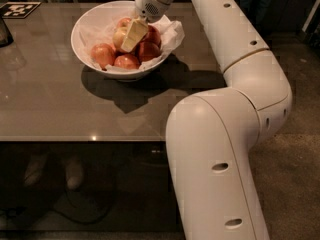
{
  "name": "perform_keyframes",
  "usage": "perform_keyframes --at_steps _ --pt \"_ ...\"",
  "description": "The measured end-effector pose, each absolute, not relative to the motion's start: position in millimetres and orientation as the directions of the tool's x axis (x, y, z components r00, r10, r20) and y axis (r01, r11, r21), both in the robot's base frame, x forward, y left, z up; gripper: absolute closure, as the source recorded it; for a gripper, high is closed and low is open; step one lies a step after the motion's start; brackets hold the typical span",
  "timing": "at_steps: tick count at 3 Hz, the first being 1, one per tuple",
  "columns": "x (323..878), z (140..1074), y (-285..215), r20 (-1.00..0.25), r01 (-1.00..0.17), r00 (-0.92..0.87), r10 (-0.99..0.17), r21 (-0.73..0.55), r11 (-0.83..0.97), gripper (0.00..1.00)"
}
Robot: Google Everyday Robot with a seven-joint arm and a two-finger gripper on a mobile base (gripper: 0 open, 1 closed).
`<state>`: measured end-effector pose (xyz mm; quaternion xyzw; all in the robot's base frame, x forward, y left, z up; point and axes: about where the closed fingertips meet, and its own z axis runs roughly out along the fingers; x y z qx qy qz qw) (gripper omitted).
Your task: Pick apple from white bowl
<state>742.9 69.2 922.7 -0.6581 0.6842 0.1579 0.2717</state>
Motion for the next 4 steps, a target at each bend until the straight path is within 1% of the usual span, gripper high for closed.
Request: perform_keyframes --at_steps 2,3,4 --pt "742.9 922.7 69.2 -0.580 -0.986 0.014 -0.815 -0.142 0.084 0.89" --pt "742.9 922.7 69.2 -0.580 -0.986 0.014 -0.815 -0.142 0.084 1.00" --pt "744.0 930.7 72.7 -0.570 -0.982 0.029 -0.821 -0.172 0.084 1.00"
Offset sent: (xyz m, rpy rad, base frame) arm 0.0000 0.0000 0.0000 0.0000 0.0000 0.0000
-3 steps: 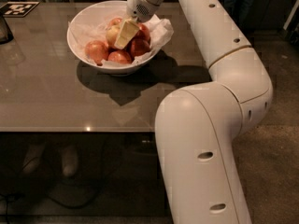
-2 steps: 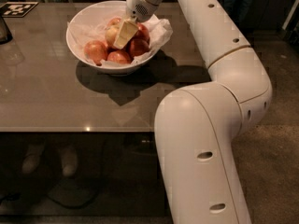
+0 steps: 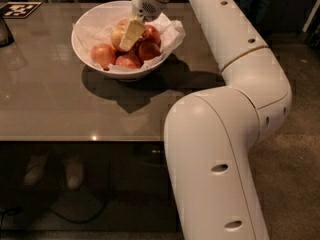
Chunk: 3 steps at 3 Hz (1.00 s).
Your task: Pick apple from white bowl
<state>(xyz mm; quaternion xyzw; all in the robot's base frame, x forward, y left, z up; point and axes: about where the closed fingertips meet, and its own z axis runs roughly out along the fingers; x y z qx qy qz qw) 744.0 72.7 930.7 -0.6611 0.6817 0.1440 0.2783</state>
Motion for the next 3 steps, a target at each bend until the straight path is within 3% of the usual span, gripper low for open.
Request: perform_keyframes --at_steps 3 --pt "697 1032 87 -0.506 -0.925 0.133 -0.852 -0.371 0.076 1.00"
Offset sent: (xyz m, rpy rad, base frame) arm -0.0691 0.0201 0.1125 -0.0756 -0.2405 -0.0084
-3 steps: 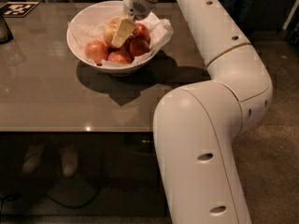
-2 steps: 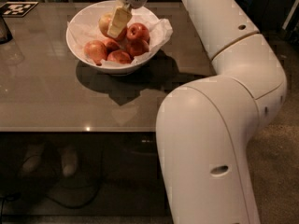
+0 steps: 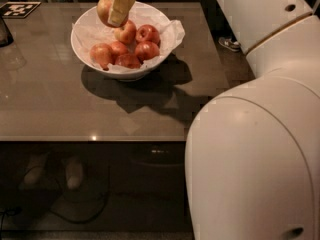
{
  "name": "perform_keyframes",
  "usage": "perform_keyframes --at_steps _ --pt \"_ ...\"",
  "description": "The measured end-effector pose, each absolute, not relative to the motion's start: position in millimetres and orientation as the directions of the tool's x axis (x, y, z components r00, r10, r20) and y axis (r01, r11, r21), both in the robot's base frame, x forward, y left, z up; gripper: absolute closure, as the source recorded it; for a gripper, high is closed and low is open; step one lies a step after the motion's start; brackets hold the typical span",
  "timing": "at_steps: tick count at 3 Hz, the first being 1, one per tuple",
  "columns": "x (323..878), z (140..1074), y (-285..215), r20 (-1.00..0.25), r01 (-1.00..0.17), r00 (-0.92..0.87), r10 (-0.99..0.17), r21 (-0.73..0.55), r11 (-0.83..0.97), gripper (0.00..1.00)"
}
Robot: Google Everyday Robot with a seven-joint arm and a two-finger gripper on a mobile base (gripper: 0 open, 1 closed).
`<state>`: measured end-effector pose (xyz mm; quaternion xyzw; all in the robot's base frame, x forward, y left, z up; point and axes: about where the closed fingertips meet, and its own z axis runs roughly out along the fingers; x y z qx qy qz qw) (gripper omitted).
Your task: Pick apple from white bowl
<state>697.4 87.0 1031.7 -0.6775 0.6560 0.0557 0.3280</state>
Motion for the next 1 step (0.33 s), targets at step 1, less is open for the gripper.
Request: perform_keyframes --at_steps 1 --pt "695.4 1034.9 86.9 -0.506 -0.924 0.136 -0.852 -0.375 0.075 1.00"
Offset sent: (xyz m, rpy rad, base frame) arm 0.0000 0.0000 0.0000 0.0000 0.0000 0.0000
